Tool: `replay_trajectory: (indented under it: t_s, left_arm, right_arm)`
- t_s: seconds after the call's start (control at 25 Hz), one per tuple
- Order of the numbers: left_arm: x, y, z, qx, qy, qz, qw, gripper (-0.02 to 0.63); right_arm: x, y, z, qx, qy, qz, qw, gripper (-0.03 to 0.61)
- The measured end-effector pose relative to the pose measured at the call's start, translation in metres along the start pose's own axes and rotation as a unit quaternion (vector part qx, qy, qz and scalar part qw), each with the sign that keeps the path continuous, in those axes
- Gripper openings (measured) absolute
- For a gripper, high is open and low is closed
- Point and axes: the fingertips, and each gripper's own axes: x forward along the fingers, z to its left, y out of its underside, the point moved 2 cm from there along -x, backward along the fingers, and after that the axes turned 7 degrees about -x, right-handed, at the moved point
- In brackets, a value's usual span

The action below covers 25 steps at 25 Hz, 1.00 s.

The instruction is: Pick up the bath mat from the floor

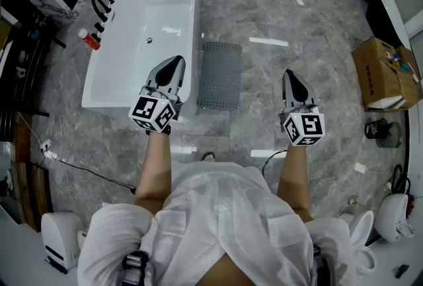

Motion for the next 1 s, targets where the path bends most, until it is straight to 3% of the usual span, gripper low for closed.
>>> replay_trajectory:
  t_s: [0.44,1.0]
  left_arm:
    - [0.005,0.003,0.002,0.002,0.000,0.007,1.0000,0.018]
    - [0.005,0.035,0.013,-0.014,-0.017,0.029,0.9994,0.018]
  right_arm:
    - [0.005,0.006,-0.002,0.004,-0.004,0.005,1.000,0.027]
    - [0.013,0.034,0.007,0.021,0.002,0.022,1.000,0.031]
